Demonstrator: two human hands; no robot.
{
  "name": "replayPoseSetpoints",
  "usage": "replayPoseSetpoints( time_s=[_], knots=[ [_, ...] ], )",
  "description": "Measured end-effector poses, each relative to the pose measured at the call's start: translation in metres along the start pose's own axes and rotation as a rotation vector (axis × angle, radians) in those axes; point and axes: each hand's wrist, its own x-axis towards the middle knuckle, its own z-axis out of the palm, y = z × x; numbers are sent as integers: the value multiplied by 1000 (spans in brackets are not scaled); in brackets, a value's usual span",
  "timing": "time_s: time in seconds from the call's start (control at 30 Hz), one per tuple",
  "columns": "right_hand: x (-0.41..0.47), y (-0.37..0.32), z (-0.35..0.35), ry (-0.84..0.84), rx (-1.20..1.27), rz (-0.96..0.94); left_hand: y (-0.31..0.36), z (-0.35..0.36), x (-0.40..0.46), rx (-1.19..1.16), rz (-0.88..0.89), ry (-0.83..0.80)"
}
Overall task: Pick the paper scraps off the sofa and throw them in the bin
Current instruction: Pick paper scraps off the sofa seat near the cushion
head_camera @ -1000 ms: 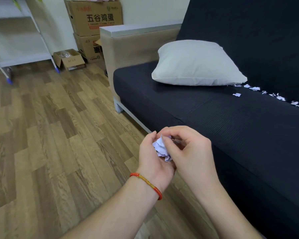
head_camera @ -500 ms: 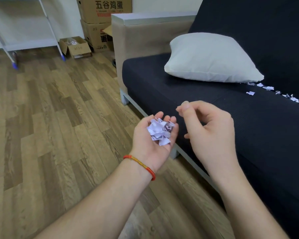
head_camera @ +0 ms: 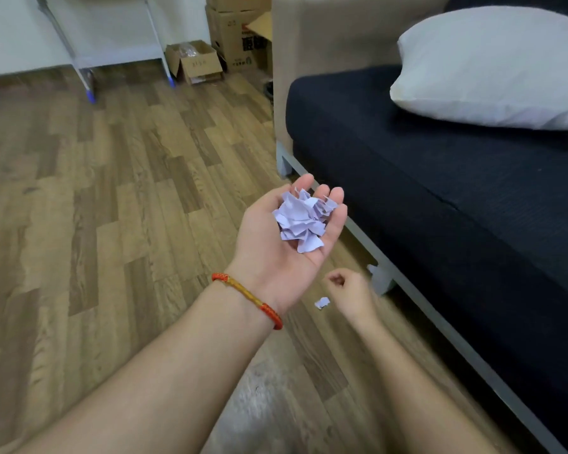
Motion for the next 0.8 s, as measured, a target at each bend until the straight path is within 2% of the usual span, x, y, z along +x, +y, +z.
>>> replayPoseSetpoints(
  time_s=[0.07,0.17,0.37,0.5,0.67,0.8],
  knots=[
    [12,30,23,-102,-50,91,6,-11,-4,-21,-7,4],
    [23,60,49,-138,-124,143,16,-22,-11,-38,-17,26],
    [47,78,87,-163,-489,20,23,-31,-10,2,63,66],
    [57,89,99,-207,-613,9,23,-35,-5,22,72,70],
    [43,102,102,-153,-659,-12,14,-30,7,21,45,68],
    [35,107,97,-104,-554,3,-1,-23,17,20,18,63]
  ],
)
